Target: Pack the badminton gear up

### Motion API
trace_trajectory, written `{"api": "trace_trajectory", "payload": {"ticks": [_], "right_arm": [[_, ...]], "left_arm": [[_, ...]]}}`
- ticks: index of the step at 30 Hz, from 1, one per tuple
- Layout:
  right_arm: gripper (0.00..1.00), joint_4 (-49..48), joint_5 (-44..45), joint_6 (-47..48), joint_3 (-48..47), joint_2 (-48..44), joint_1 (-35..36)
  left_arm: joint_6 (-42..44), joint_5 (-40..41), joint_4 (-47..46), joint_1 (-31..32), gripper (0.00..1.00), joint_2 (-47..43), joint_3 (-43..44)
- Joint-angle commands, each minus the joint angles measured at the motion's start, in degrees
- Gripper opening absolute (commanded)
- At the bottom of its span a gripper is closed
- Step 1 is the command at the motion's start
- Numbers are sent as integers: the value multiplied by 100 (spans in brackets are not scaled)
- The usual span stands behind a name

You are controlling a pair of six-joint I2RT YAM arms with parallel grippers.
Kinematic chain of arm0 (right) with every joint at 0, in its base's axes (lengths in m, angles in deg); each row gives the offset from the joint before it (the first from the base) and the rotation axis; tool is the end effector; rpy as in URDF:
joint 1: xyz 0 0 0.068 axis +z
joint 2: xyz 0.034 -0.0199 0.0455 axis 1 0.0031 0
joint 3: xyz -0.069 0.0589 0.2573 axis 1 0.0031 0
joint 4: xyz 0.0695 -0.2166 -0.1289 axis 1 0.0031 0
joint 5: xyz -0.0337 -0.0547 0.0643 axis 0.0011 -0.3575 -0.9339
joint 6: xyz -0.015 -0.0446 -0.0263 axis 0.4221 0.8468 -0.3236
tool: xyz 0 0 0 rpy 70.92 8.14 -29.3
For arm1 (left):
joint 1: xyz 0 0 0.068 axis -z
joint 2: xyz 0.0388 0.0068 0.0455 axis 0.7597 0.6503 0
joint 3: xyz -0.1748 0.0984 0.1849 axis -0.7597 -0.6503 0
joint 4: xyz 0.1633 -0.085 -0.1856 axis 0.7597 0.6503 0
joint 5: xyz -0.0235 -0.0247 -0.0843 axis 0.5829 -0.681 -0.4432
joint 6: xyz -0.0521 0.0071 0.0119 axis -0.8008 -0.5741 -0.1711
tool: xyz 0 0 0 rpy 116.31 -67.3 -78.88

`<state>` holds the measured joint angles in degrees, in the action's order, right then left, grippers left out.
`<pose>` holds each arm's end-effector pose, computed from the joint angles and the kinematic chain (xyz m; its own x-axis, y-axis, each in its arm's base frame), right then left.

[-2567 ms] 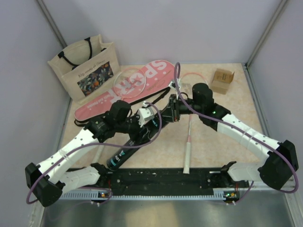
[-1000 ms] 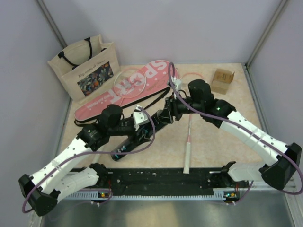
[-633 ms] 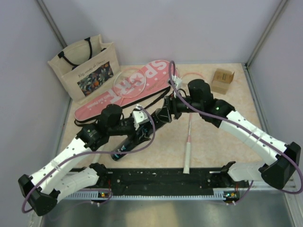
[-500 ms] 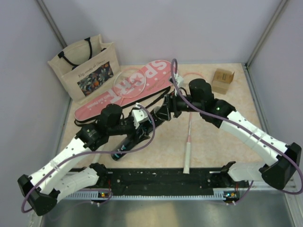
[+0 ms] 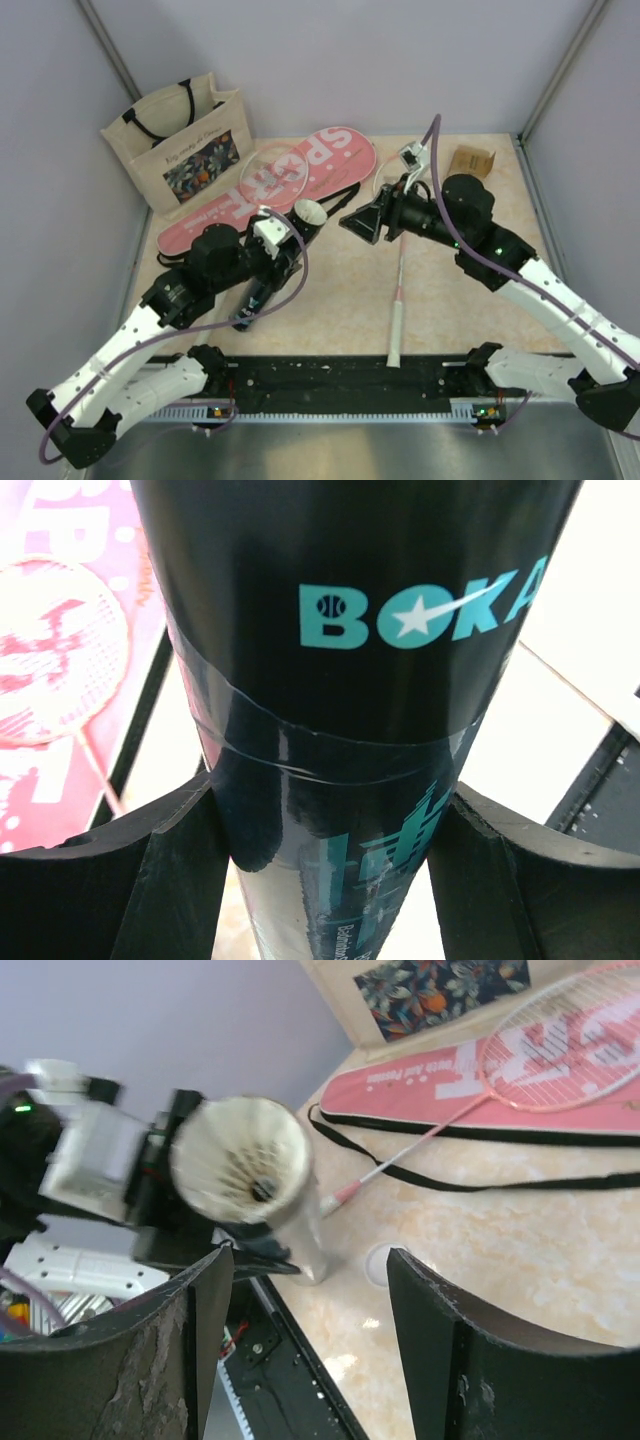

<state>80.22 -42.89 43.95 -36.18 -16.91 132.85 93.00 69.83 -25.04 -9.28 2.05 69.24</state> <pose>0.1601 0.1643 0.4269 -0.4813 0.1665 -0.8606 -0.7307 0.4660 0.4989 0.1303 -0.1175 0.3459 -0.1886 0.3652 -0.9116 0.7880 0.6103 0.0815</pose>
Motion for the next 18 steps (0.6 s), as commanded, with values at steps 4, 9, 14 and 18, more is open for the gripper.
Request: {"api": "trace_trajectory", "payload": {"ticks": [4, 9, 14, 18], "right_arm": [[55, -1266, 1072, -1308, 1196, 375, 74], [50, -1874, 1107, -1872, 1637, 1217, 267], [49, -1786, 1424, -1750, 1234, 2403, 846], [45, -1576, 1547, -1688, 645, 3405, 1207]], "left_arm": [[-82, 1478, -648, -17, 33, -773, 238], [23, 2032, -842, -17, 32, -1458, 45], [111, 2033, -886, -17, 32, -1969, -149], [103, 1840, -807, -17, 32, -2312, -132]]}}
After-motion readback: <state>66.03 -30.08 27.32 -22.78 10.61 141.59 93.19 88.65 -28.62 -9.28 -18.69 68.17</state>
